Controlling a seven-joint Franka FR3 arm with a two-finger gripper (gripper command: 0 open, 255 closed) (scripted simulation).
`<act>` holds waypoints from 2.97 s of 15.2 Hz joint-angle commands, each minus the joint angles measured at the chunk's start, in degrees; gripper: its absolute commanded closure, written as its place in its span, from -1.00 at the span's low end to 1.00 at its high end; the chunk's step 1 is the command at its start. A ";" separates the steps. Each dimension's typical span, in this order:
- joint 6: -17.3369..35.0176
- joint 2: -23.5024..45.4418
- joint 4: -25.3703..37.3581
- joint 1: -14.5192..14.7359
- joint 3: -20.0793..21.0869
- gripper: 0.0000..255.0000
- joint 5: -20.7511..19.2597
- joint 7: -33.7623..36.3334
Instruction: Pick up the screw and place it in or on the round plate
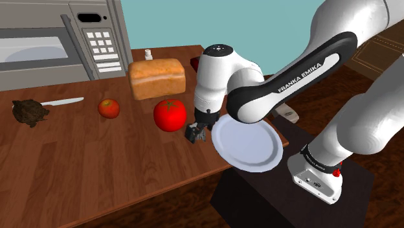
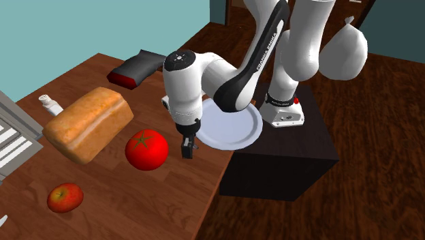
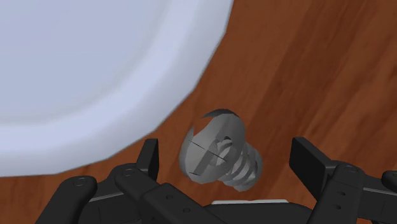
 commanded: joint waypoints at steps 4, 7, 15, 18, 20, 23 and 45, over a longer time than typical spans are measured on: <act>0.64 0.78 0.02 -0.06 -0.07 -1.00 -0.72 0.39; 0.64 0.78 0.02 -0.06 -0.07 -1.00 -0.72 0.39; 0.64 0.79 0.02 -0.06 -0.07 1.00 -0.72 0.40; -0.16 0.02 0.22 -0.07 -0.04 1.00 0.00 -0.13; -1.78 -1.44 0.66 -0.05 -0.04 1.00 1.32 -1.09; -4.25 -3.52 1.43 0.05 -0.19 1.00 3.04 -2.36; -17.48 -37.74 -18.75 7.61 -11.06 1.00 18.65 -18.41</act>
